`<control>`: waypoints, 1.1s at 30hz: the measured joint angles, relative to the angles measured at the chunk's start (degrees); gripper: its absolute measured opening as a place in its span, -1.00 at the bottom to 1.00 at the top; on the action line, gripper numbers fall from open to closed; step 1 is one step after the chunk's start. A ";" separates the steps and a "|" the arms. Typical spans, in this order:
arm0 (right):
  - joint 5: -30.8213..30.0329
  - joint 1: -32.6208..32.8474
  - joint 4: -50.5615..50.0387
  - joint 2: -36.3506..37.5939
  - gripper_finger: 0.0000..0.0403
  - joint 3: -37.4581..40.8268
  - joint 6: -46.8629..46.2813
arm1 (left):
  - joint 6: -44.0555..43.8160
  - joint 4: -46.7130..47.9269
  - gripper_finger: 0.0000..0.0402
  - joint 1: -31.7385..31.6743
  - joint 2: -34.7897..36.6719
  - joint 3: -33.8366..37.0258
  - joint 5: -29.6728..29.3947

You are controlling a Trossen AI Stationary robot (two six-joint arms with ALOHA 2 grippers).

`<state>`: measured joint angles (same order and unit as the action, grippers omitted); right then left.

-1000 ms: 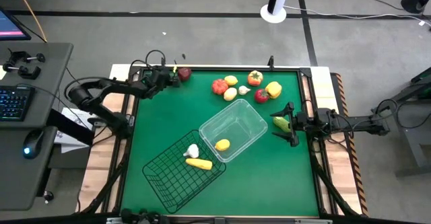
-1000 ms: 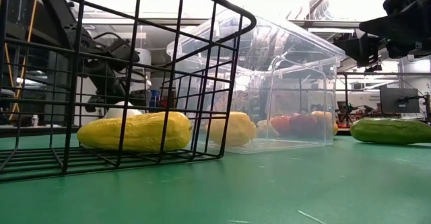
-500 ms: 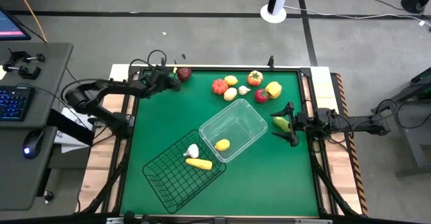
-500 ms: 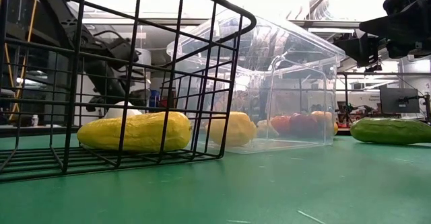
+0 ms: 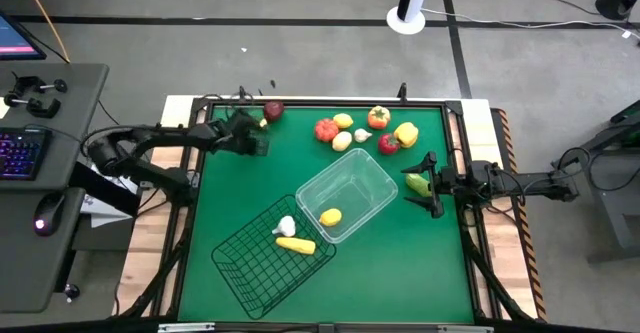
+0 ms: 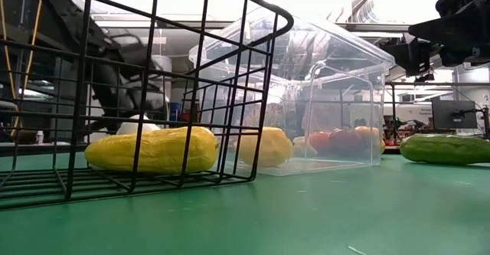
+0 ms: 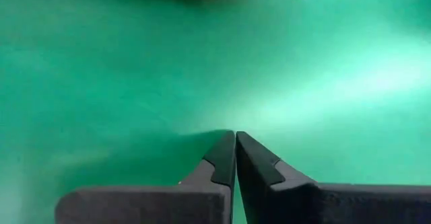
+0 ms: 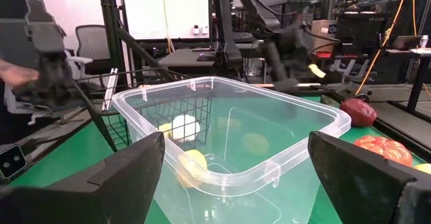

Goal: Sort produce into baskets
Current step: Put the green chili pepper into the wire basket

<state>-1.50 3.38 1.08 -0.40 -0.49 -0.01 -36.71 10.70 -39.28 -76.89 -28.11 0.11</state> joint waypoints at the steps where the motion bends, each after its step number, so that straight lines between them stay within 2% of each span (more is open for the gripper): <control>1: 0.00 -0.01 0.00 0.00 0.79 -0.02 0.02 | -0.75 -0.83 -1.00 0.71 2.00 0.01 -0.55; 6: 0.00 0.00 0.00 0.00 0.79 -0.02 0.02 | -0.35 -4.64 -1.00 0.35 10.53 -0.25 -14.80; 9: 0.00 -0.01 0.00 0.00 0.79 -0.02 0.02 | 3.09 -5.46 -1.00 -3.21 11.05 -0.23 -18.64; 12: 0.00 0.00 -0.02 0.00 0.79 0.00 0.00 | 5.74 -7.35 -1.00 -7.02 7.71 -0.21 -16.80; 15: 0.00 -0.01 0.00 0.00 0.79 -0.02 0.02 | 6.20 -13.08 -1.00 -9.72 2.37 -0.21 -15.17; 19: 0.00 -0.01 -0.01 0.00 0.79 0.00 0.02 | 6.98 -23.27 -1.00 -11.06 -5.04 -0.23 -12.47; 22: 0.00 0.00 -0.02 0.00 0.79 -0.01 0.02 | 8.10 -26.59 -1.00 -11.32 -9.18 -0.23 -12.74; 28: 0.01 0.00 -0.01 0.00 0.79 -0.01 0.01 | 12.15 -27.34 -1.00 -11.20 -11.51 -1.03 -12.26; 33: 0.00 0.00 0.00 0.00 0.79 0.00 0.02 | 11.24 -21.14 -1.00 -10.76 -8.44 -1.01 -4.04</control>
<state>-1.50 3.38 1.08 -0.40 -0.49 0.01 -25.47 -10.43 -50.04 -85.32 -29.12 -3.93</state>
